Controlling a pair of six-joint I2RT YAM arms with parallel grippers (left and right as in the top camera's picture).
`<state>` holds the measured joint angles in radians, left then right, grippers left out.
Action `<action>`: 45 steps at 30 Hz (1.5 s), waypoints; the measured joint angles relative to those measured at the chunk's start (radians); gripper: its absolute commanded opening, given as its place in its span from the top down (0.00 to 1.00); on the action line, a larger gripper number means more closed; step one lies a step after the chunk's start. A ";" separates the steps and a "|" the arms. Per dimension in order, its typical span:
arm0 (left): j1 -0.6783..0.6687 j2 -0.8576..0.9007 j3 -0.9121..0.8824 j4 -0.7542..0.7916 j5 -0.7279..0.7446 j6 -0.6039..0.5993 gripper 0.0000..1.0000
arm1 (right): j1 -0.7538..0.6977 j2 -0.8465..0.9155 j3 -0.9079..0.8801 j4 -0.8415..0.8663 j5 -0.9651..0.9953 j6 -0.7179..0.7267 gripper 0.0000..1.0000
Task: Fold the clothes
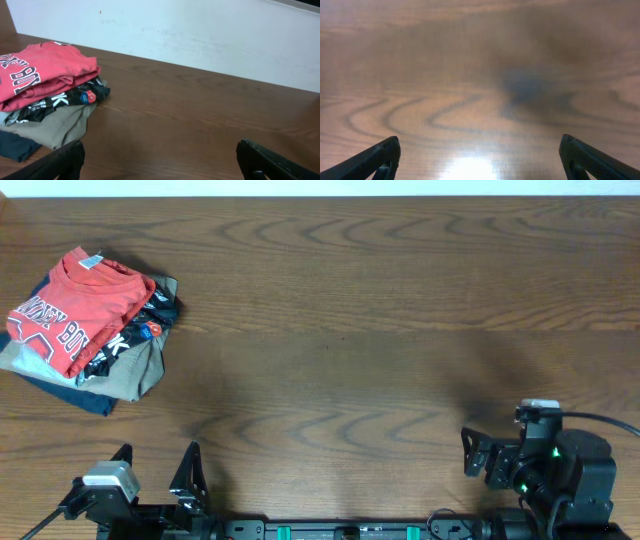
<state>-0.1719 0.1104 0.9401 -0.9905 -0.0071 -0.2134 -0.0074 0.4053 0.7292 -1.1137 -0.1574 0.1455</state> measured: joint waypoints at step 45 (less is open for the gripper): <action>0.000 0.000 -0.004 0.000 0.000 0.000 0.02 | 0.040 -0.393 -0.723 1.046 0.124 -0.201 0.01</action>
<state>-0.1719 0.1104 0.9363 -0.9909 -0.0074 -0.2134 0.0322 0.0124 0.0067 -0.0673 -0.0330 -0.0559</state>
